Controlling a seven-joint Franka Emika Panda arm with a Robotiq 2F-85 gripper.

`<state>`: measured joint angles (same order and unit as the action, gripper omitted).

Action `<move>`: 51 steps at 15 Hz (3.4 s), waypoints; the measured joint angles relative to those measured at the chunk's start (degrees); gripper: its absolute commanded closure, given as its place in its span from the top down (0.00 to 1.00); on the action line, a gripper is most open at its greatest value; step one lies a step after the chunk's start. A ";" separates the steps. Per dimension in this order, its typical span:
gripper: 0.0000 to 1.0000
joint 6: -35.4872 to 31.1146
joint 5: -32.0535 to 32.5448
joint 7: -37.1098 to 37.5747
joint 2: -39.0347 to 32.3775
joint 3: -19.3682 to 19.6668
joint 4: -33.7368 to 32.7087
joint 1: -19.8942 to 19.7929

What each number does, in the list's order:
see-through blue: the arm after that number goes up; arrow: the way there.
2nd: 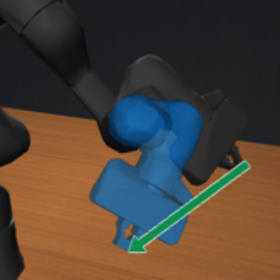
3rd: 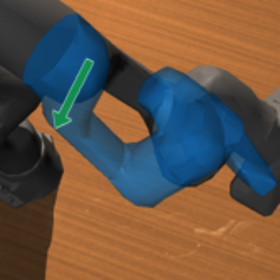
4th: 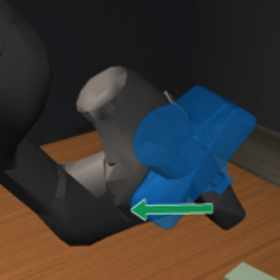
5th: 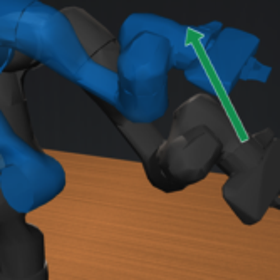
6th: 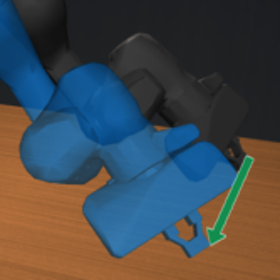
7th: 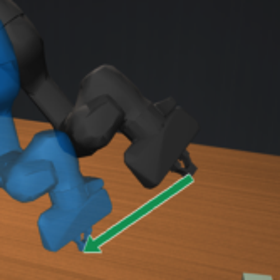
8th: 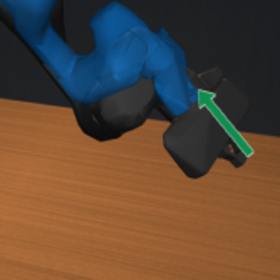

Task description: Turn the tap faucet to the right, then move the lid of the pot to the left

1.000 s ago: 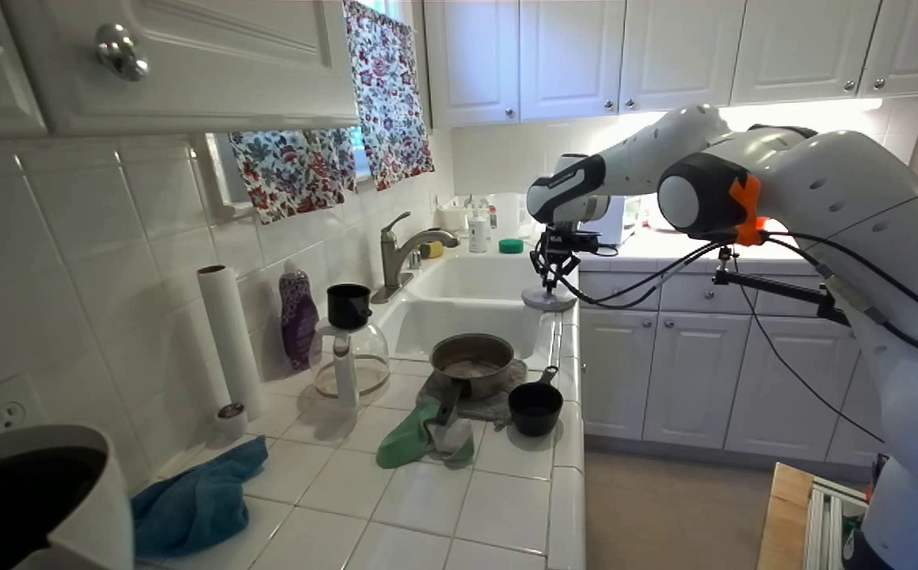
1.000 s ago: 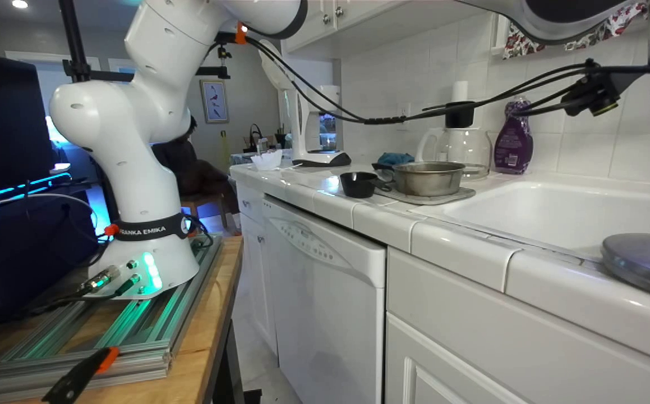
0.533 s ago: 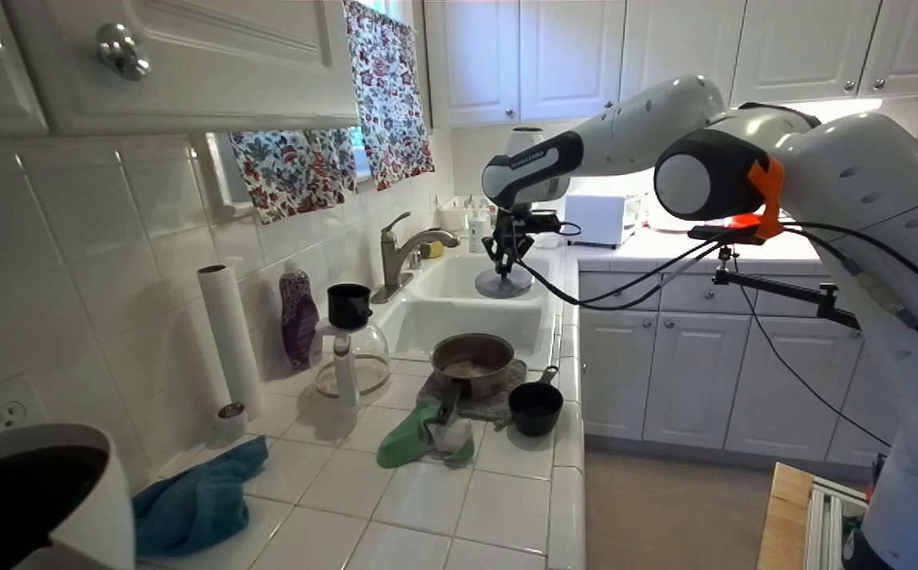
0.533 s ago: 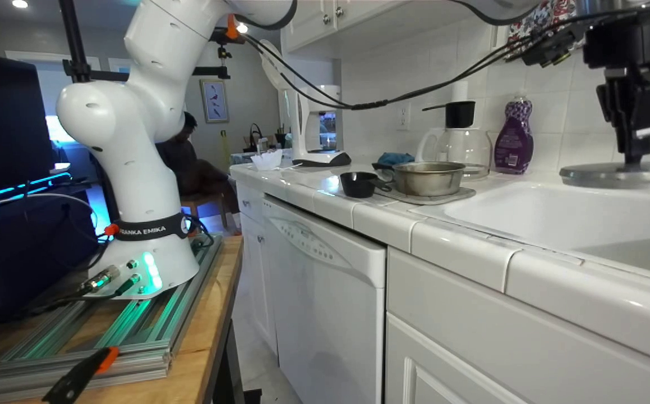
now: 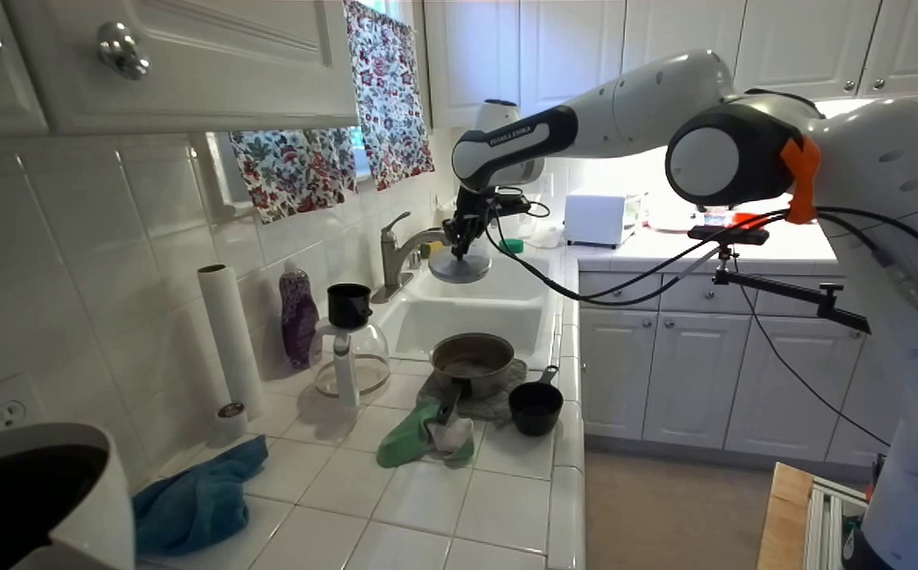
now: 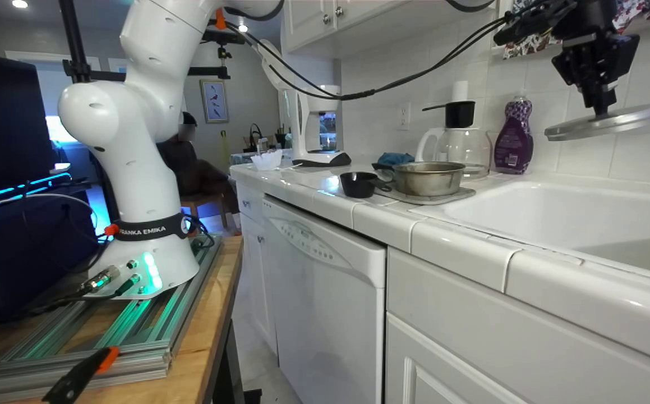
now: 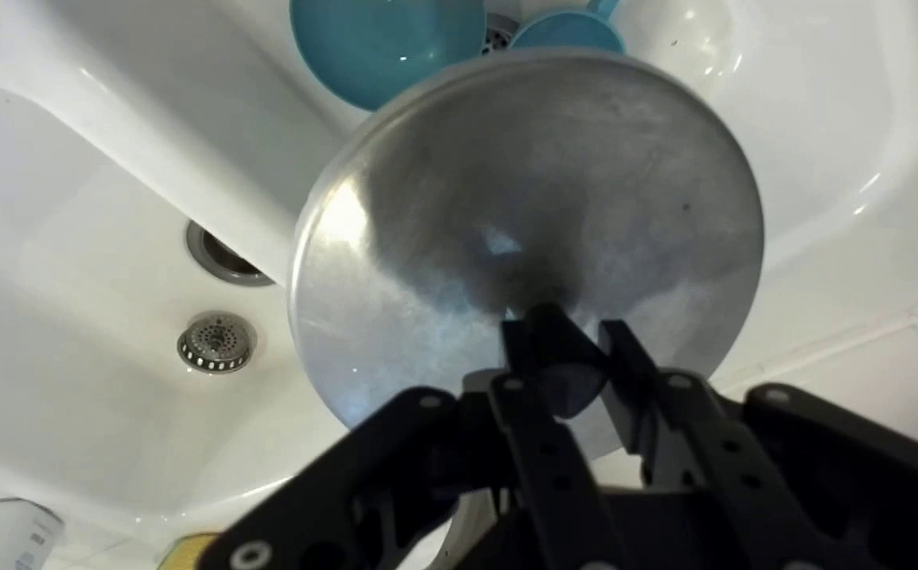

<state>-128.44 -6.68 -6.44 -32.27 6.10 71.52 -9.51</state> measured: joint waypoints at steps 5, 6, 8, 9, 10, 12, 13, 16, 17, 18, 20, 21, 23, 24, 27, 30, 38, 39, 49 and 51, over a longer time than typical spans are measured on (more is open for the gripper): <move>0.06 -0.42 -0.01 -1.60 0.15 -0.35 0.01 -0.91; 0.06 -0.43 -0.01 -1.86 0.07 -0.48 -0.01 -0.91; 0.06 -1.58 -0.01 -4.27 -0.88 -1.37 -0.56 -1.00; 0.06 -2.60 -0.01 -5.96 -1.93 -2.21 -1.48 -1.08; 0.06 -3.74 -0.01 -7.78 -3.40 -3.14 -2.85 -1.10; 0.06 -5.20 0.00 -11.70 -7.41 -5.24 -7.06 -1.05; 0.06 -5.50 0.00 -13.63 -9.68 -6.41 -9.51 -1.00; 0.06 -5.93 0.11 -20.07 -16.24 -9.79 -16.85 -0.36; 0.06 -6.00 0.14 -22.33 -18.21 -10.86 -19.31 -0.03; 0.06 -6.01 0.17 -24.67 -20.01 -11.93 -21.68 0.27; 0.06 -5.97 0.17 -29.39 -23.24 -14.07 -26.26 0.84; 0.06 -5.67 0.17 -31.67 -24.75 -15.16 -28.51 1.07; 0.06 -3.90 0.05 -35.56 -27.55 -17.17 -32.89 1.55; 0.06 -2.92 0.04 -37.36 -28.72 -18.19 -34.70 1.72; 0.26 -1.48 -0.07 -40.61 -30.99 -20.48 -37.59 2.01; 0.06 -1.49 -0.07 -40.59 -30.98 -20.34 -37.42 1.91; 0.06 0.74 -0.04 -40.41 -31.72 -19.87 -37.16 1.88; 0.06 0.91 -0.04 -40.46 -31.94 -19.89 -37.19 1.94; 0.06 6.04 0.05 -42.56 -33.20 -19.94 -38.21 4.98; 0.06 7.01 0.05 -43.26 -33.35 -19.94 -38.67 5.50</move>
<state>-121.43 -6.63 -49.69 -65.62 -13.84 32.85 -4.01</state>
